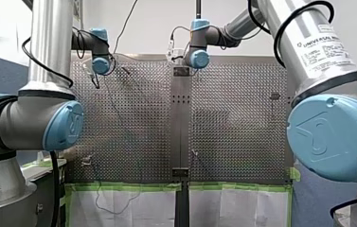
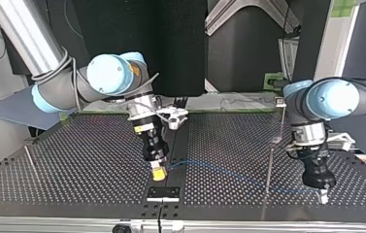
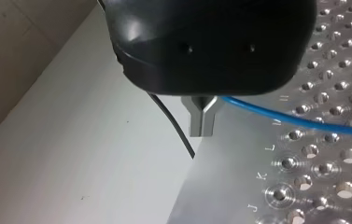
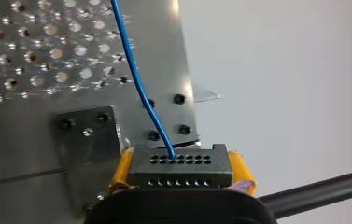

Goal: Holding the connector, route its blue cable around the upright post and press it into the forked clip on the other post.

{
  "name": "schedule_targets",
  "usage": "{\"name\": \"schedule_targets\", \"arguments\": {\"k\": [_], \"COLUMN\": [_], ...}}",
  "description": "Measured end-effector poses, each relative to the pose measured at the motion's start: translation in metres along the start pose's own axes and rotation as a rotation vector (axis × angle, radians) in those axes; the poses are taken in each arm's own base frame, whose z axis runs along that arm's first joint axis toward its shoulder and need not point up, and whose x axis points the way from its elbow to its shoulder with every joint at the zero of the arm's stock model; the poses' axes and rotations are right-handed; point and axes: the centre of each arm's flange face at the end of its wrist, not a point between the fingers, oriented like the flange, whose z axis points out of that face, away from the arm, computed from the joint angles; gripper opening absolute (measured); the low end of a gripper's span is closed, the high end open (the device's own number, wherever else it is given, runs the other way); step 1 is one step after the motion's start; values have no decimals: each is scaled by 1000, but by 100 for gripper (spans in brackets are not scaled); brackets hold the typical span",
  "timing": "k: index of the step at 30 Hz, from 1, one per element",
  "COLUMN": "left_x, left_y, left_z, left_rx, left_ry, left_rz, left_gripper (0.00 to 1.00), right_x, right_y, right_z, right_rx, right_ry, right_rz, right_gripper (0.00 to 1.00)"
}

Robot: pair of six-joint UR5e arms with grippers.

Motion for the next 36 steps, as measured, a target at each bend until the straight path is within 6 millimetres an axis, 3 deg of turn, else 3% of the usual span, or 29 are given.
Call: {"name": "schedule_targets", "arguments": {"k": [17,30,31,32,33,34,35,36], "left_x": [39,100,102,104,106,107,108,109], "left_y": [10,29,29,30,30,30,30,30], "left_z": [-35,-62,-64,-66,-69,-70,-71,-71], "left_rx": [-6,5,8,12,21,27,34,43], "left_ry": [75,192,195,198,200,200,200,199], "left_rz": [4,0,-3,-5,-9,-13,-15,-17], "left_gripper": [0,0,5,24,24,35,56,56], "right_x": [-36,-79,-83,-86,-90,-94,-97,-100], "right_y": [5,12,13,13,14,14,14,15], "right_z": [-10,-30,-32,-34,-36,-38,-40,-42], "right_rx": [-39,-63,-64,-64,-65,-65,-66,-68], "right_ry": [-99,-165,-169,-171,-173,-175,-178,-183], "right_rz": [-25,-36,-36,-35,-34,-34,-34,-34], "right_gripper": [0,0,0,0,0,0,0,0]}}
